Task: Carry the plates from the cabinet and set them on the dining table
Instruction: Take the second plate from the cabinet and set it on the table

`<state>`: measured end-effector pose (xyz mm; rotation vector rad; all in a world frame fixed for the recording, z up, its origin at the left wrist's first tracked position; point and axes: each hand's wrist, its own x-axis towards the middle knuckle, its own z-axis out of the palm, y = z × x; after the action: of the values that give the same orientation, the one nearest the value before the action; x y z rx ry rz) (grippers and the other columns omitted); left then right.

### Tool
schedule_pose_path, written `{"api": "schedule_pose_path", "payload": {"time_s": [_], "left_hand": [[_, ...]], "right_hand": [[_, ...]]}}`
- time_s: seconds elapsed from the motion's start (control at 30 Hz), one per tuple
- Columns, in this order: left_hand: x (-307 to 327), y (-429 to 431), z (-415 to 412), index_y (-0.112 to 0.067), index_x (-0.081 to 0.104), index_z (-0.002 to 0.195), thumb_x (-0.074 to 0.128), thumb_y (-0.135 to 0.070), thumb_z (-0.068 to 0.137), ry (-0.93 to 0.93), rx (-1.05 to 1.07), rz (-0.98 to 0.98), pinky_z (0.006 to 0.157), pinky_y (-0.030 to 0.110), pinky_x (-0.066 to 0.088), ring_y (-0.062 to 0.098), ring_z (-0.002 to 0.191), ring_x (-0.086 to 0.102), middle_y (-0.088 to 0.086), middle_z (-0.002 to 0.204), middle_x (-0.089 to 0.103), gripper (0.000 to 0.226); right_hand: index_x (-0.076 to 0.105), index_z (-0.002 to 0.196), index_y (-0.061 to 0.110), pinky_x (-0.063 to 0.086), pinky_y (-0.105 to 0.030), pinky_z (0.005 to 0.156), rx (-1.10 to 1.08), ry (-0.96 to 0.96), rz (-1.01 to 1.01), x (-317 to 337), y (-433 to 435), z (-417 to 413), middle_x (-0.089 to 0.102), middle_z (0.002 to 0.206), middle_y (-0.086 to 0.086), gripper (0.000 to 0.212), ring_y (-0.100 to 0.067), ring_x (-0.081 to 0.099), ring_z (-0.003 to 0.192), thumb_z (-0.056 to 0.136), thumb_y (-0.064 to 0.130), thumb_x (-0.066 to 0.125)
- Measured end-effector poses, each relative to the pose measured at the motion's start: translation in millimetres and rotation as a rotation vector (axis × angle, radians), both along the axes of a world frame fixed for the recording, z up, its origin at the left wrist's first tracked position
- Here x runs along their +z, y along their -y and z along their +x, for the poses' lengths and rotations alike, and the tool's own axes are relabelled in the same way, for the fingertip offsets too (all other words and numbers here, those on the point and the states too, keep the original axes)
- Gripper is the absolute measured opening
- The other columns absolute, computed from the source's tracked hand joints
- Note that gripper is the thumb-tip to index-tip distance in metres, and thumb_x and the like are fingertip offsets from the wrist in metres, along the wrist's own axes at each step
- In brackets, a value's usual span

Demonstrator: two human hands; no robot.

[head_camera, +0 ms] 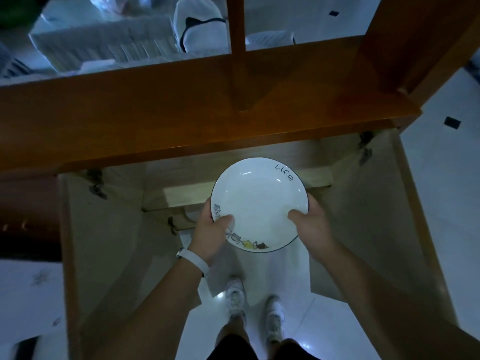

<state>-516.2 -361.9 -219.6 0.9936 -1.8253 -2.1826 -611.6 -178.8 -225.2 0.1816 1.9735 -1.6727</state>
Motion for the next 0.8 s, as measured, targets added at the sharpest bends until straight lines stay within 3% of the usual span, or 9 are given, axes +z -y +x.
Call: {"api": "schedule_pose_path", "payload": {"time_s": [0.07,0.17,0.23,0.37,0.53,0.63,0.73,0.8], "left_hand": [[15,-9,7,-0.024,0.055,0.123,0.047,0.015,0.088,-0.024,0.014,-0.011,0.079,0.032,0.059,0.014,0.097,0.067,-0.004,0.112,0.069,0.053],[32,-21,17,-0.028,0.055,0.121,0.048,0.014,0.089,-0.047,0.032,-0.034,0.078,0.03,0.059,0.007,0.094,0.068,-0.009,0.11,0.069,0.053],[41,-26,23,-0.032,0.056,0.118,0.049,0.011,0.089,-0.048,0.038,-0.058,0.084,0.037,0.057,0.013,0.102,0.066,-0.009,0.111,0.068,0.053],[61,-31,33,-0.033,0.057,0.114,0.05,0.008,0.091,-0.062,0.054,-0.085,0.088,0.042,0.055,0.018,0.106,0.065,-0.008,0.114,0.068,0.047],[79,-31,46,-0.033,0.059,0.114,0.051,0.005,0.092,-0.081,0.085,-0.092,0.088,0.046,0.055,0.024,0.106,0.066,-0.006,0.114,0.069,0.045],[87,-28,55,-0.037,0.059,0.105,0.054,0.003,0.091,-0.073,0.098,-0.102,0.088,0.049,0.055,0.024,0.103,0.067,-0.011,0.106,0.071,0.043],[93,-22,65,-0.039,0.058,0.11,0.055,0.001,0.091,-0.089,0.051,-0.118,0.087,0.048,0.055,0.021,0.103,0.067,-0.009,0.112,0.07,0.045],[96,-18,71,-0.035,0.058,0.118,0.053,0.003,0.091,-0.11,0.02,-0.104,0.085,0.046,0.057,0.02,0.103,0.068,-0.007,0.116,0.07,0.047]], "right_hand": [[0.064,0.116,0.03,0.057,-0.043,0.086,0.025,-0.014,-0.016,12,-8,3,0.073,0.106,0.007,0.049,-0.019,0.067,0.102,0.072,0.01,0.052],[0.065,0.107,0.033,0.057,-0.038,0.083,0.075,-0.053,-0.051,32,-17,7,0.074,0.102,0.01,0.046,-0.015,0.068,0.099,0.081,-0.001,0.048],[0.066,0.101,0.034,0.057,-0.034,0.08,0.099,-0.072,-0.066,43,-21,9,0.074,0.099,0.01,0.048,-0.014,0.069,0.097,0.083,-0.005,0.046],[0.064,0.116,0.025,0.055,-0.03,0.072,0.109,-0.093,-0.109,61,-23,15,0.074,0.103,0.005,0.049,-0.018,0.069,0.097,0.083,-0.005,0.045],[0.06,0.123,0.026,0.056,-0.031,0.058,0.108,-0.069,-0.171,81,-23,27,0.072,0.109,0.001,0.05,-0.024,0.069,0.097,0.082,0.001,0.046],[0.059,0.123,0.027,0.057,-0.033,0.062,0.119,-0.107,-0.163,90,-23,35,0.072,0.108,0.002,0.054,-0.025,0.069,0.1,0.072,0.011,0.049],[0.059,0.124,0.029,0.06,-0.039,0.074,0.127,-0.162,-0.145,100,-22,45,0.073,0.108,0.006,0.057,-0.021,0.068,0.101,0.07,0.013,0.049],[0.06,0.122,0.028,0.06,-0.036,0.067,0.107,-0.176,-0.137,107,-22,56,0.073,0.105,0.006,0.054,-0.02,0.069,0.096,0.073,0.01,0.049]]}}
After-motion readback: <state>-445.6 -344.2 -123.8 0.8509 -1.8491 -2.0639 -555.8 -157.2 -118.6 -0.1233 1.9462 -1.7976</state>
